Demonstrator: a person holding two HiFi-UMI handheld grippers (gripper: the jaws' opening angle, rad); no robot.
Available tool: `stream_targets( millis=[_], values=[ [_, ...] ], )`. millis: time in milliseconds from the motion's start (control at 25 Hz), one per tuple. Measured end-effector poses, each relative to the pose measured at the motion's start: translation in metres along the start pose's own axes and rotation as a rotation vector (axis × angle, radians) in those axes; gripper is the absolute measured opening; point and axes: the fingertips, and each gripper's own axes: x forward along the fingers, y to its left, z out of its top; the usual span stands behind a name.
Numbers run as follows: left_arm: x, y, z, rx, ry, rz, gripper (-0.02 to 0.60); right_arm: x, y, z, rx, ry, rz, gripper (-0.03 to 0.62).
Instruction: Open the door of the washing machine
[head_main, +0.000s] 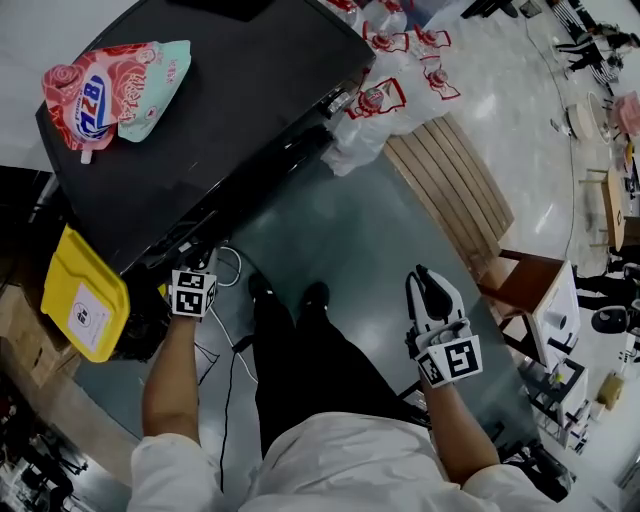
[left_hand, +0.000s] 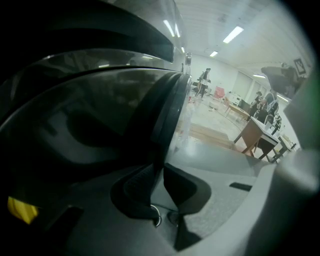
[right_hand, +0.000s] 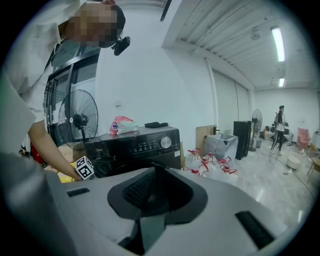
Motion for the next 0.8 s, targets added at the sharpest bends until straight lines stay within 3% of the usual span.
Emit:
stream_targets(
  millis=[400, 800],
  values=[
    [-0.0027, 0.0003, 0.0015, -0.031, -0.017, 0.030, 0.054, -0.0049, -0.0070, -0.0030, -0.006, -0.001, -0.013, 0.074],
    [-0.0045, 0.0000, 0.0015, -0.039, -0.017, 0.005, 0.052, -0.0021, -0.0022, -0.0029, -0.018, 0.000, 0.000, 0.072]
  ],
)
